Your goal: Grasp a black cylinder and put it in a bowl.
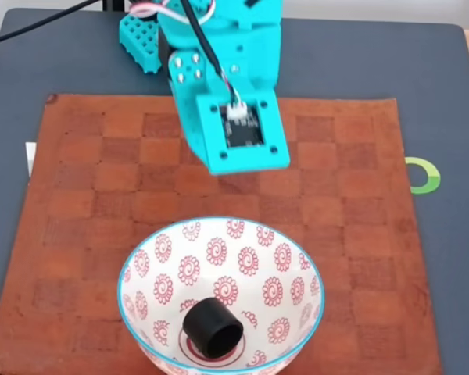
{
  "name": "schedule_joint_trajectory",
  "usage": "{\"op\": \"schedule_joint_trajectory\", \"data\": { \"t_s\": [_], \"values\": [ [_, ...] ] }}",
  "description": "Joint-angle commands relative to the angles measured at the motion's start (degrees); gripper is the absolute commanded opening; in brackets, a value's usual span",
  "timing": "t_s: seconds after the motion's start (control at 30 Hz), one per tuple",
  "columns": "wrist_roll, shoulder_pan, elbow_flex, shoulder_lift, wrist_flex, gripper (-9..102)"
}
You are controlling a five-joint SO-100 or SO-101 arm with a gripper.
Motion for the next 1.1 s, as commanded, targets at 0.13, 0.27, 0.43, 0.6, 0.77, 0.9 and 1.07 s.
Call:
{"op": "schedule_joint_trajectory", "data": {
  "t_s": [0.13, 0.27, 0.43, 0.6, 0.77, 0.9, 1.07],
  "values": [
    [1.76, 0.79, 17.84, 18.63, -5.45, 0],
    [3.78, 0.79, 29.09, 27.51, -8.88, 0],
    [6.15, 0.62, 41.84, 39.02, -13.01, 0],
    [8.88, 0.79, 53.00, 51.15, -14.94, 0],
    [9.32, 1.14, 61.08, 62.93, -14.94, 0],
    [10.20, 2.37, 67.32, 70.93, -14.85, 0],
    [12.74, 2.64, 75.06, 79.98, -14.85, 0]
  ]
}}
